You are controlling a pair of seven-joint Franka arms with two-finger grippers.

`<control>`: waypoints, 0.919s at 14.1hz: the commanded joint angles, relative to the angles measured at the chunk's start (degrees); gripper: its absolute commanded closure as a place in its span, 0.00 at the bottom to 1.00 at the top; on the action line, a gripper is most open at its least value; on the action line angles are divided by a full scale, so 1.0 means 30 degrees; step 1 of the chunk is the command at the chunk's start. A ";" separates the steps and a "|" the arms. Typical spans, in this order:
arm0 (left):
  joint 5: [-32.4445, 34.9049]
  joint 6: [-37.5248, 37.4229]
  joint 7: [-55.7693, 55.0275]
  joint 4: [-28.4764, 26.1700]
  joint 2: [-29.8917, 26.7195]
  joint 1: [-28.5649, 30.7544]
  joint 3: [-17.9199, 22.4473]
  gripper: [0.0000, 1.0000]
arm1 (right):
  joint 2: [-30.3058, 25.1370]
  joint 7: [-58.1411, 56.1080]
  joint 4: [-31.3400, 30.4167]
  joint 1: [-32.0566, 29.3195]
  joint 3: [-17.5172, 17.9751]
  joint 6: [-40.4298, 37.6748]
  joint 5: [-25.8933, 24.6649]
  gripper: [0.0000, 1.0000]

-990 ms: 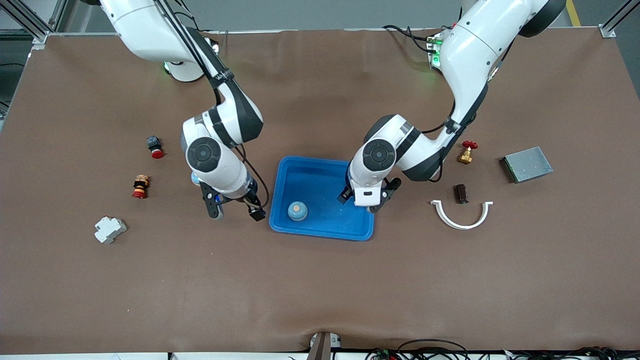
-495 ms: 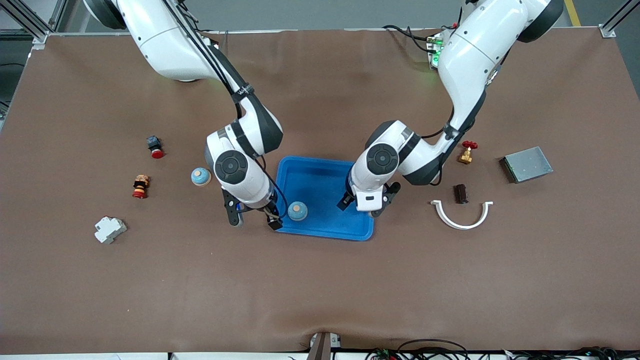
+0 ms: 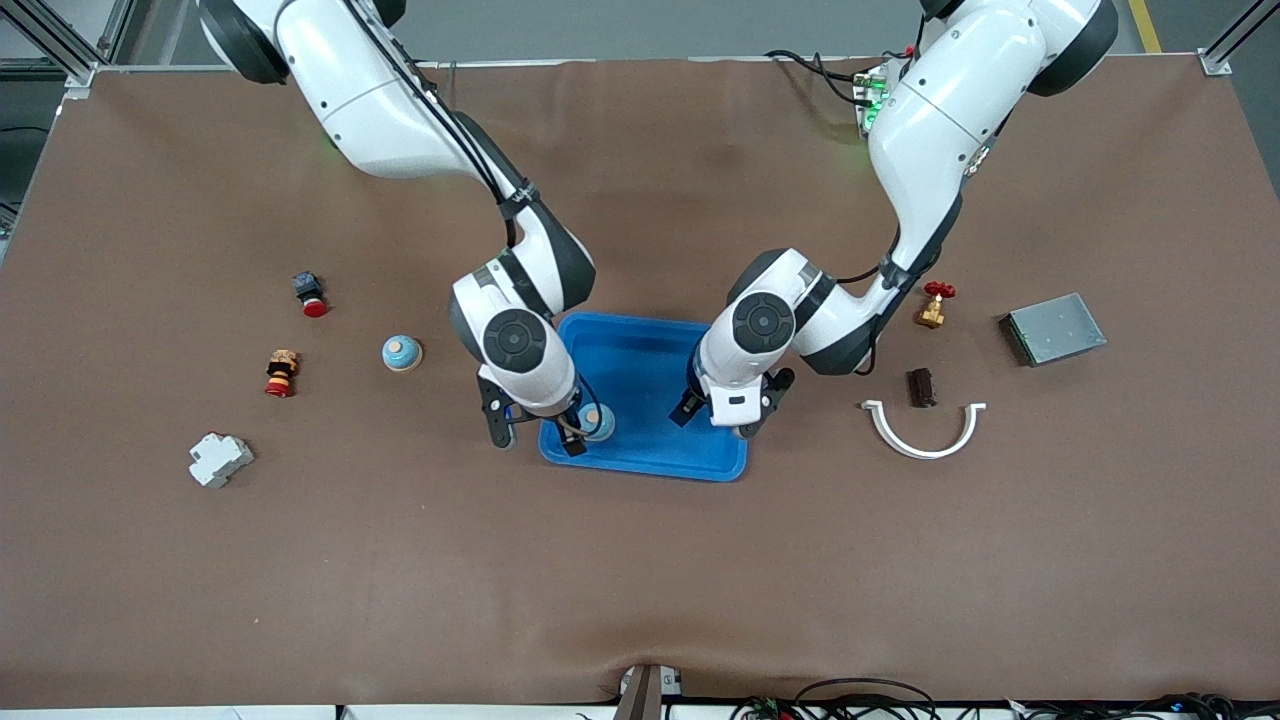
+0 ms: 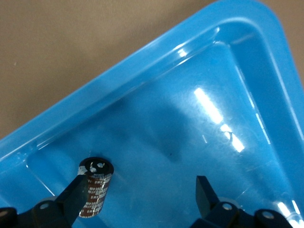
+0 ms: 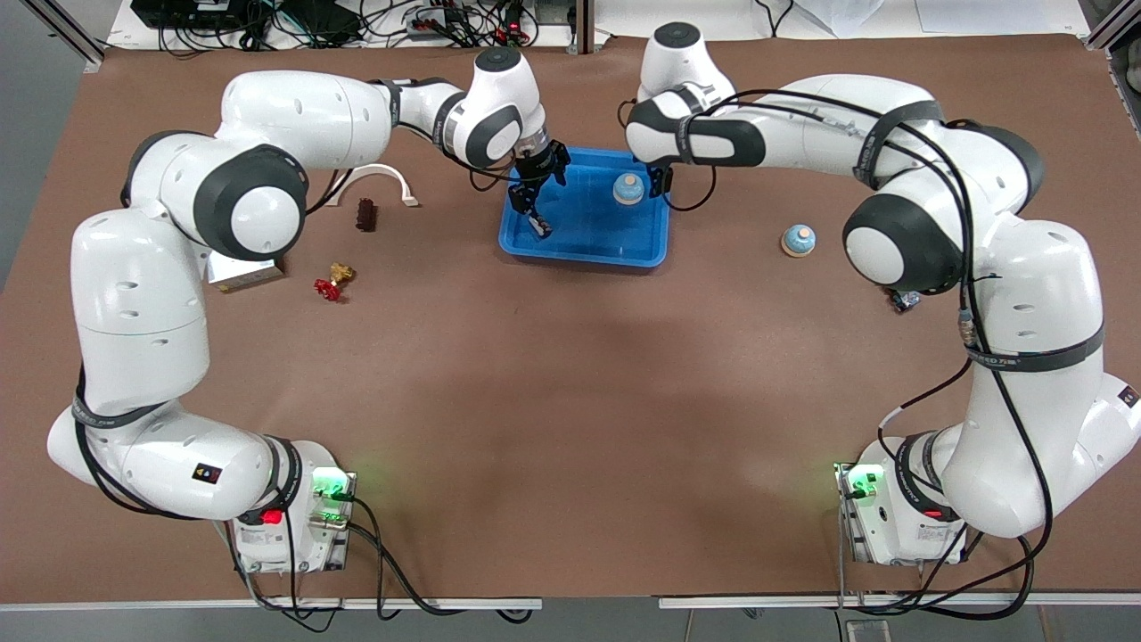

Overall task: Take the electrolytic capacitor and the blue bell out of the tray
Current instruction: 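Grasp the second capacitor with the left gripper while the right gripper grasps the bell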

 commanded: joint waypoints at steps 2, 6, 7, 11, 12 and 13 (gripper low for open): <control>0.0304 0.0567 -0.0421 0.0363 0.0382 -0.0998 0.0817 0.00 | 0.1132 0.1141 0.1321 0.0586 -0.0222 -0.0399 -0.0659 0.00; 0.0274 0.0598 -0.0421 0.0363 0.0382 -0.1059 0.0995 0.00 | 0.1192 0.1170 0.1321 0.0704 -0.0222 -0.0340 -0.0833 0.00; 0.0274 0.0627 -0.0450 0.0363 0.0382 -0.1059 0.0995 0.00 | 0.1221 0.1170 0.1321 0.0704 -0.0222 -0.0311 -0.0864 0.00; 0.0274 0.0657 -0.0538 0.0363 0.0382 -0.1059 0.0995 0.36 | 0.1397 0.1141 0.1350 0.0704 -0.0222 -0.0253 -0.1213 0.00; 0.0274 0.0657 -0.0538 0.0363 0.0382 -0.1059 0.0995 0.54 | 0.1426 0.1112 0.1350 0.0675 -0.0222 -0.0165 -0.1360 0.12; 0.0274 0.0657 -0.0538 0.0363 0.0382 -0.1059 0.0995 0.68 | 0.1514 0.1112 0.1379 0.0675 -0.0222 -0.0135 -0.1362 0.27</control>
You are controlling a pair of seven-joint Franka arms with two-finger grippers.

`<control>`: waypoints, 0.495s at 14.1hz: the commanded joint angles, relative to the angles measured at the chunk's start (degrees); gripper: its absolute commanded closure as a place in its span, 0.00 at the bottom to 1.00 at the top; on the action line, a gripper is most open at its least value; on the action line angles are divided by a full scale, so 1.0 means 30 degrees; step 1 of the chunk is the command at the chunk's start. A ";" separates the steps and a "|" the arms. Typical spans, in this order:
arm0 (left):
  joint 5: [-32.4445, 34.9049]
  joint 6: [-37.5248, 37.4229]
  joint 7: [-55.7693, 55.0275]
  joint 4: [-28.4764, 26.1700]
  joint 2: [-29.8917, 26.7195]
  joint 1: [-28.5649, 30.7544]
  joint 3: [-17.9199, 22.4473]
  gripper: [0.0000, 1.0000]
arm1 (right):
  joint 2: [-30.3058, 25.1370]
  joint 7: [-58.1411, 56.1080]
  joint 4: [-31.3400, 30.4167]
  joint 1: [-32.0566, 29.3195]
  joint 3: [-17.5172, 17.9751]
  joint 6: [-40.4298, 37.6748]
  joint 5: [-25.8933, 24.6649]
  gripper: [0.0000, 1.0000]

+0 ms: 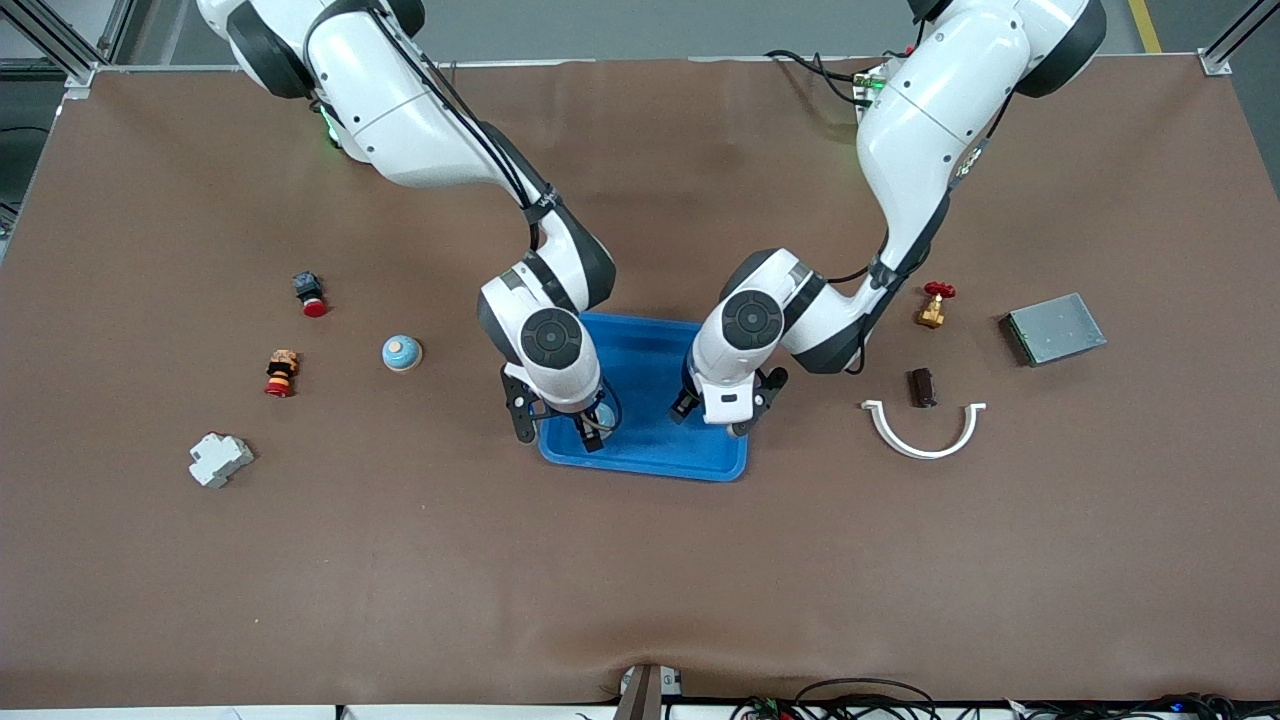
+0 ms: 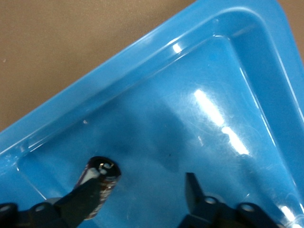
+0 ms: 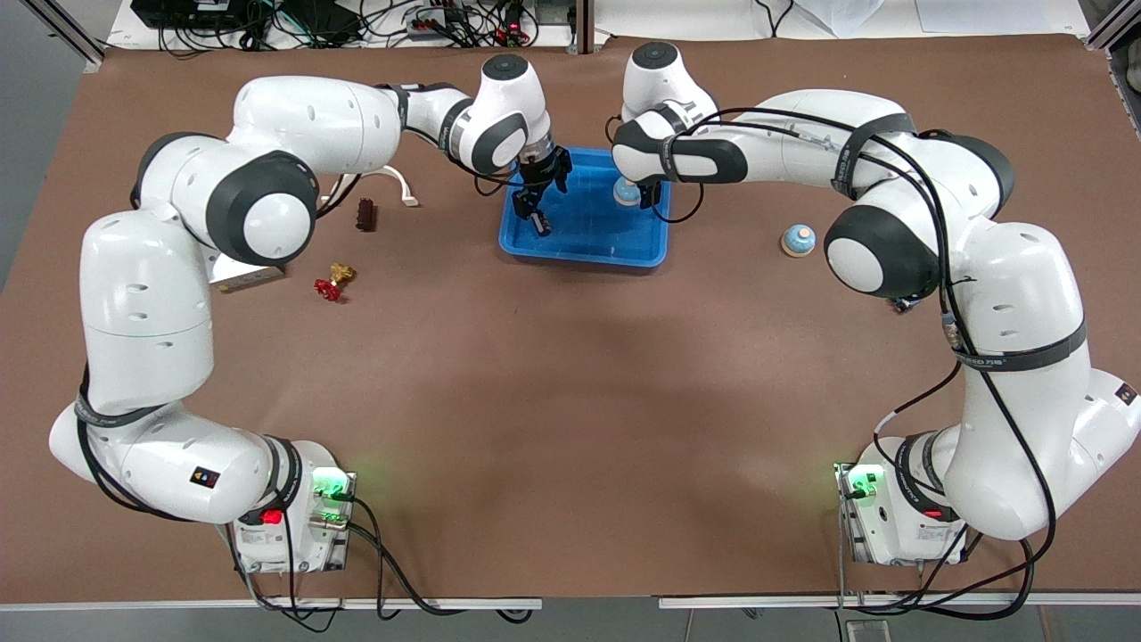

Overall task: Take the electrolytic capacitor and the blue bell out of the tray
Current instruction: 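Grasp the second capacitor with the left gripper while the right gripper grasps the bell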

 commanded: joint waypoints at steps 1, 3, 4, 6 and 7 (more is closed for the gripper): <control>0.0274 0.0291 -0.0450 0.0282 0.0275 -0.0257 0.0238 0.81 | 0.0620 0.0364 0.0777 0.0149 -0.0133 -0.0133 -0.0452 0.46; 0.0245 0.0291 -0.0450 0.0282 0.0246 -0.0228 0.0238 0.94 | 0.0650 0.0422 0.0924 0.0091 -0.0104 -0.0104 -0.0452 0.97; 0.0245 0.0291 -0.0537 0.0282 0.0217 -0.0228 0.0238 1.00 | 0.0650 0.0451 0.0925 0.0061 -0.0104 -0.0104 -0.0423 1.00; 0.0274 0.0291 -0.0801 0.0282 0.0070 -0.0199 0.0238 1.00 | 0.0592 0.0452 0.0954 -0.0026 -0.0075 -0.0191 -0.0335 1.00; 0.0245 0.0291 -0.0801 0.0282 0.0012 -0.0198 0.0238 1.00 | 0.0533 0.0336 0.1099 -0.0085 -0.0074 -0.0366 -0.0218 1.00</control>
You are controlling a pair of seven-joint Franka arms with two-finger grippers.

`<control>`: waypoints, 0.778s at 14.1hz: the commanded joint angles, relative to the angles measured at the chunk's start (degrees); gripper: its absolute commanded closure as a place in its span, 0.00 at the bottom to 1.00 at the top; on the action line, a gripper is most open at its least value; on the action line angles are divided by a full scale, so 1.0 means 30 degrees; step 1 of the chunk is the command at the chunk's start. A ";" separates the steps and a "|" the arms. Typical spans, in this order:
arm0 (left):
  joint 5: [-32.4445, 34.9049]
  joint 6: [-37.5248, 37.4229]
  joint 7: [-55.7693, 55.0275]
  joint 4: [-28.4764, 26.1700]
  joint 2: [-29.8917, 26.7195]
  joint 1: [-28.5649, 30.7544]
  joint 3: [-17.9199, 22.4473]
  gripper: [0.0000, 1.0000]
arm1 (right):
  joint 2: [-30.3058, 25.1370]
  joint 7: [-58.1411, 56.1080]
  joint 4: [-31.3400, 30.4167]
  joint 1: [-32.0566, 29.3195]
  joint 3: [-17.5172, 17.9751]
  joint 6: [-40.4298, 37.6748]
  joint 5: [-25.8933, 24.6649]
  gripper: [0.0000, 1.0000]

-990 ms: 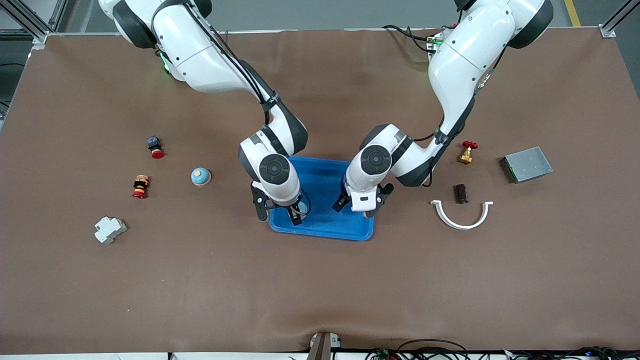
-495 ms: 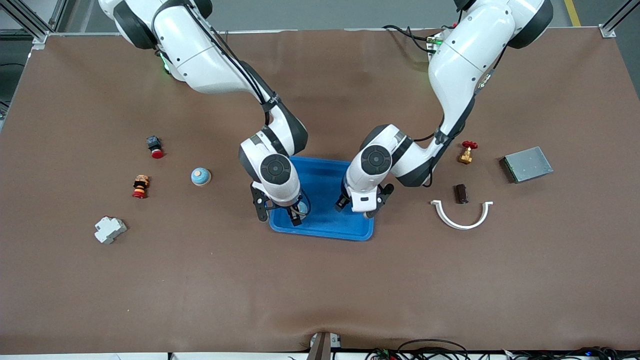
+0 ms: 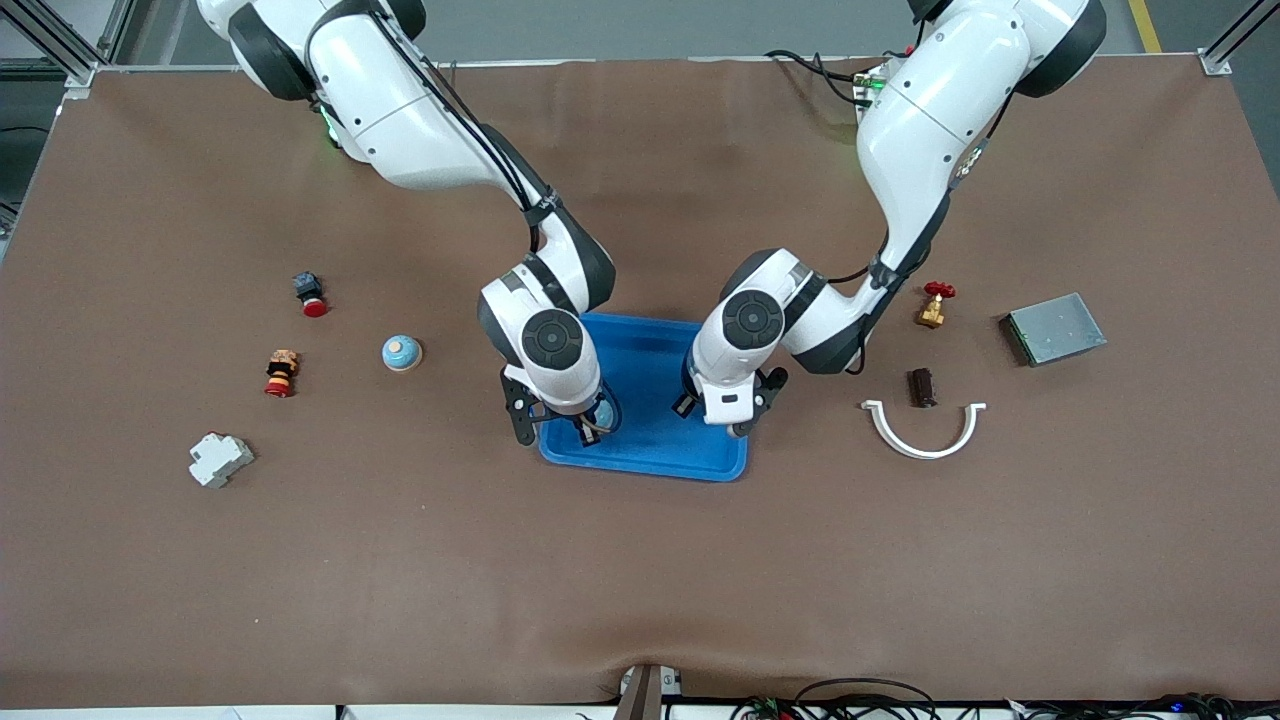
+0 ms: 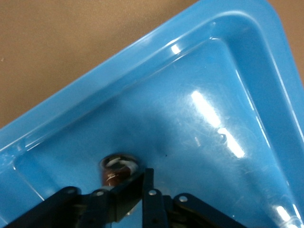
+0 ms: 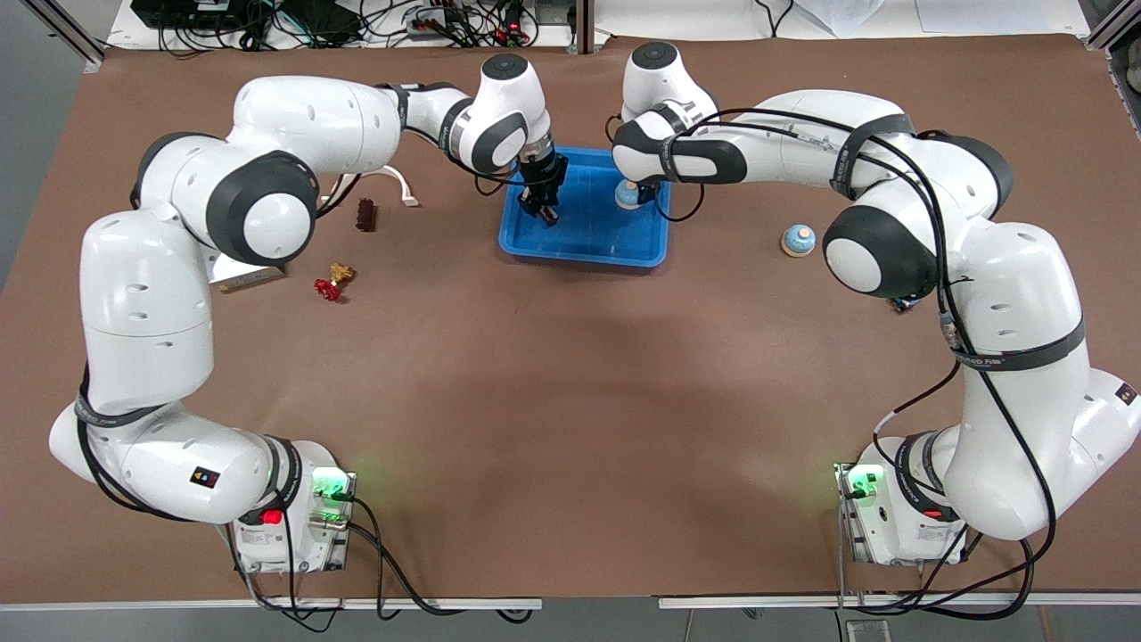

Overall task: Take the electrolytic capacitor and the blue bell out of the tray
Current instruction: 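Grasp the second capacitor with the left gripper while the right gripper grasps the bell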

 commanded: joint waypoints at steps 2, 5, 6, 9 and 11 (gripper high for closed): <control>0.0274 0.0109 -0.0535 0.0217 -0.0223 -0.0112 0.0214 1.00 | 0.0048 0.0260 0.0993 -0.0228 0.0041 -0.0799 0.0149 1.00; 0.0274 0.0021 -0.0535 0.0246 -0.0342 0.0036 0.0214 1.00 | -0.0041 0.0260 0.1199 -0.0287 0.0100 -0.1007 0.0296 1.00; 0.0303 -0.0067 -0.0535 0.0217 -0.0458 0.0065 0.0214 1.00 | -0.0012 0.0260 0.1199 -0.0287 0.0100 -0.0978 0.0297 1.00; 0.0303 -0.0067 -0.0506 0.0217 -0.0459 0.0036 0.0214 0.84 | -0.0332 0.0056 0.1170 -0.0403 0.0129 -0.1181 0.0297 1.00; 0.0333 -0.0155 -0.0506 0.0246 -0.0488 0.0036 0.0214 0.18 | -0.0917 -0.1283 0.1111 -0.0521 0.0158 -0.2874 0.0326 1.00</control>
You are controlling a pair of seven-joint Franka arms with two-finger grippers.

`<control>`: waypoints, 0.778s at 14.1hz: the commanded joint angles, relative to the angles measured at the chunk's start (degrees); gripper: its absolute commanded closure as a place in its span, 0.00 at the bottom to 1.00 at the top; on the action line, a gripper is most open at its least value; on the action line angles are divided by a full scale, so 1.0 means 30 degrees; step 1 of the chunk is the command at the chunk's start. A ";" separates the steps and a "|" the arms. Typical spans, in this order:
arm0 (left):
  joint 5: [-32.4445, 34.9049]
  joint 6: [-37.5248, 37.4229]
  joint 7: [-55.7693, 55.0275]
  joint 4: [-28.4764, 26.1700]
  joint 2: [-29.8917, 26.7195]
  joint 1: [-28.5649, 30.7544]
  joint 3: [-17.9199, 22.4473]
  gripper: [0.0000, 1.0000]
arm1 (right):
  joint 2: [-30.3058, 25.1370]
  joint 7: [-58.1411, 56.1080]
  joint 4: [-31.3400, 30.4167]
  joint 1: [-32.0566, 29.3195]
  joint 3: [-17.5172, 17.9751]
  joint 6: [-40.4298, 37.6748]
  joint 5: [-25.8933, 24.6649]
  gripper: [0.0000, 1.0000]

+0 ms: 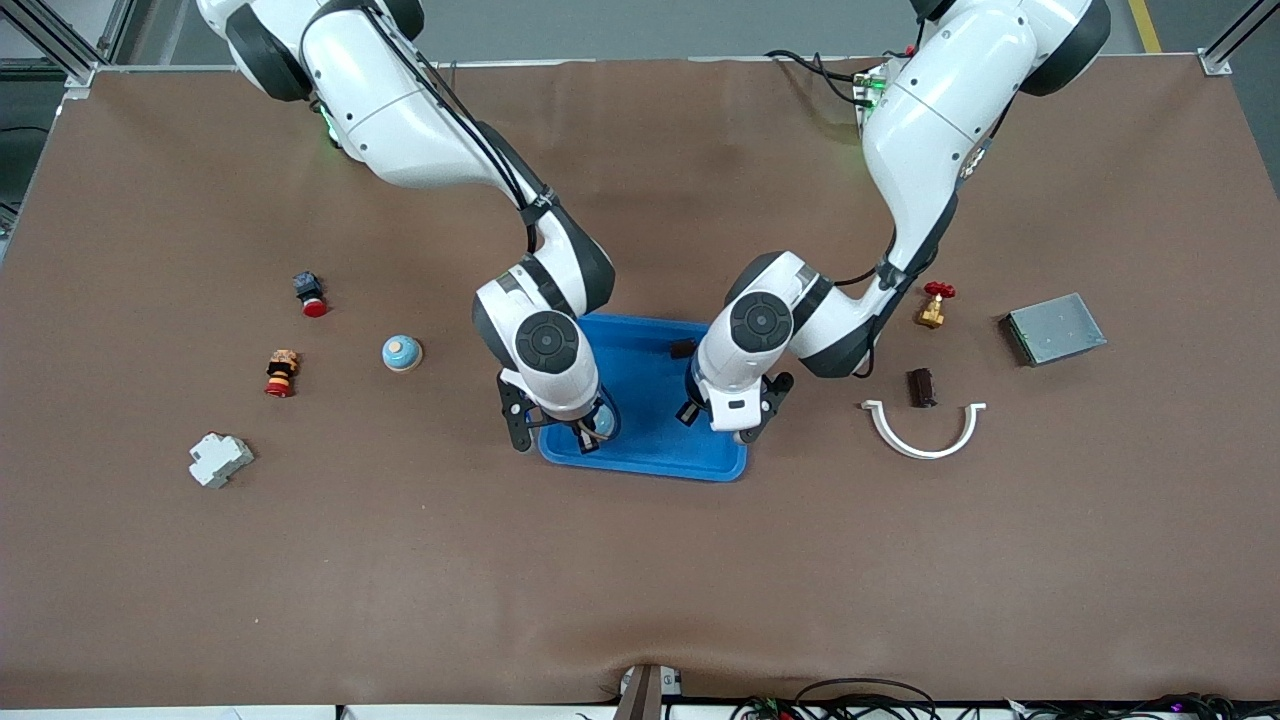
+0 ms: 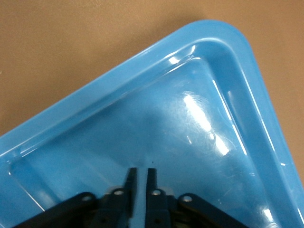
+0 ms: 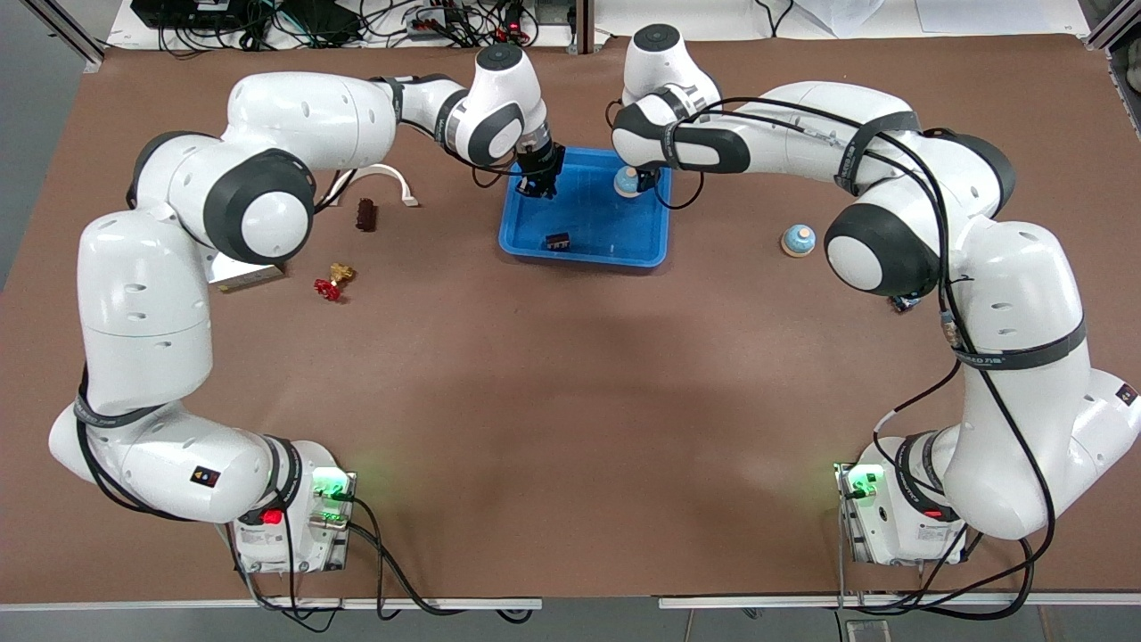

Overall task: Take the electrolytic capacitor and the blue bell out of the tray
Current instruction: 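Grasp the second capacitor with the left gripper while the right gripper grasps the bell, then carry the bell toward the first bell while the left gripper lifts the capacitor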

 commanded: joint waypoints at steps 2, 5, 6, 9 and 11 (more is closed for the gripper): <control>0.0158 -0.0674 -0.0512 -0.0111 -0.0575 -0.0289 0.0117 0.00 | -0.1428 -0.1887 -0.0493 -0.0590 0.0203 -0.1892 0.0289 1.00; 0.0098 -0.2196 -0.3193 0.0705 -0.1074 -0.0436 0.0059 0.00 | -0.2423 -0.2882 -0.1838 -0.0942 0.0232 -0.1631 0.0319 1.00; 0.0127 -0.2607 -0.4512 0.1058 -0.1074 -0.0495 -0.0057 0.00 | -0.3094 -0.3204 -0.2772 -0.1146 0.0262 -0.0990 0.0377 1.00; 0.0331 -0.2875 -0.9723 0.1354 -0.0900 -0.1517 -0.0001 0.00 | -0.6343 -0.5805 -0.8564 -0.1675 0.0262 0.3107 0.0991 1.00; 0.0332 -0.2875 -1.3236 0.1354 -0.0520 -0.2338 0.0553 0.00 | -0.7199 -0.6778 -1.0333 -0.1939 0.0262 0.3556 0.1052 1.00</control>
